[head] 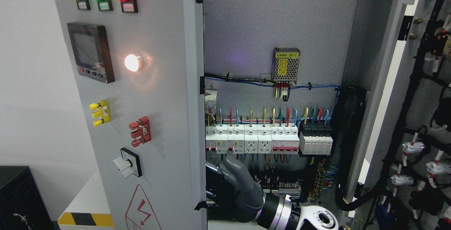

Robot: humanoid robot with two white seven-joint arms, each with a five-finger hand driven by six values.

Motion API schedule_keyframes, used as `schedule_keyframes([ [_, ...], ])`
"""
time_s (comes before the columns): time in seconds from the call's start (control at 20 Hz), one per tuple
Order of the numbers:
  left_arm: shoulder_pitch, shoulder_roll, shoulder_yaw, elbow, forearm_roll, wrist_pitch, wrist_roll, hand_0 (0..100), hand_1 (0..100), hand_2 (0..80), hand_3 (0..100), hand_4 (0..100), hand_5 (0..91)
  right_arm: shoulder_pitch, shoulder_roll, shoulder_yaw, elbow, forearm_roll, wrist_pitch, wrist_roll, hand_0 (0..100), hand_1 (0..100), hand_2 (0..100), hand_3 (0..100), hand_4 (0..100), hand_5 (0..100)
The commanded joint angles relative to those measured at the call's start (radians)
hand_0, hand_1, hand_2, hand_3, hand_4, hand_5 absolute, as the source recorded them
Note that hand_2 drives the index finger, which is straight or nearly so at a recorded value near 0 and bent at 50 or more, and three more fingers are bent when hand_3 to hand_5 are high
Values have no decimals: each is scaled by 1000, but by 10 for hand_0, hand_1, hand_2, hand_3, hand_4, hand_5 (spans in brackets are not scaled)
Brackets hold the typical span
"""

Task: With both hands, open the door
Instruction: 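Pull the door with the right hand, swinging it open toward the robot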

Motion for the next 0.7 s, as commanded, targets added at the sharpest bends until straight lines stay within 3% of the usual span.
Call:
schedule_keyframes([
  [0.0,-2,0,-32,0,2,0,0,0,0,0,0,0,0,22,2,103,-54,-1,1,-1,0,0,0,0,0,0],
  [0.3,-2,0,-31,0,0,0,0,0,0,0,0,0,0,29,2,128,-91,-99,38,1,0,0,0,0,0,0],
  [0.65,-2,0,-31,0,0,0,0,0,0,0,0,0,0,28,4,167,-108,-102,50,-1,0,0,0,0,0,0],
])
